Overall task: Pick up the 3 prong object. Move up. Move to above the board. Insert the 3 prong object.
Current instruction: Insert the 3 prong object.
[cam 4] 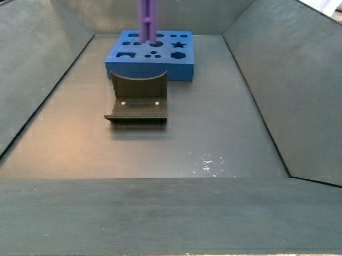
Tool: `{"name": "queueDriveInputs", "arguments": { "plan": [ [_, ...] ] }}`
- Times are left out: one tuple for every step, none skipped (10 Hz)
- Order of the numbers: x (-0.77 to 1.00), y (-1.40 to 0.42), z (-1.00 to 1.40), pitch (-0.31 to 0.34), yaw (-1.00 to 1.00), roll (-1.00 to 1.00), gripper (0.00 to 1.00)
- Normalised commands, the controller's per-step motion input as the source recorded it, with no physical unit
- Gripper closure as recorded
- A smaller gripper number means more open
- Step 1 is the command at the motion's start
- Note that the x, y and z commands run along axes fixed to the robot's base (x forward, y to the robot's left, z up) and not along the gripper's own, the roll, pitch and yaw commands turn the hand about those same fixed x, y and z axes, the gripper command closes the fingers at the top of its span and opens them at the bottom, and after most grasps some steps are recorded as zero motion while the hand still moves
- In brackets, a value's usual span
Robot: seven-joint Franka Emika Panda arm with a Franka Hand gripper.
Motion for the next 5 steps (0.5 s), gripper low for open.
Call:
{"name": "queueDriveInputs", "arguments": {
  "plan": [
    [-0.04,0.0,-0.31,0.037,-0.19,0.02,1.0],
    [-0.17,0.0,-0.25,0.05,-0.03,0.04,1.0],
    [-0.14,0.0,-0.29,0.027,0.0,0.04,1.0],
    [-0.1,0.0,-0.3,0.019,0.0,0.01,1.0],
    [-0.01,0.0,-0.29,0.0,0.0,0.0,1.0]
  ]
}}
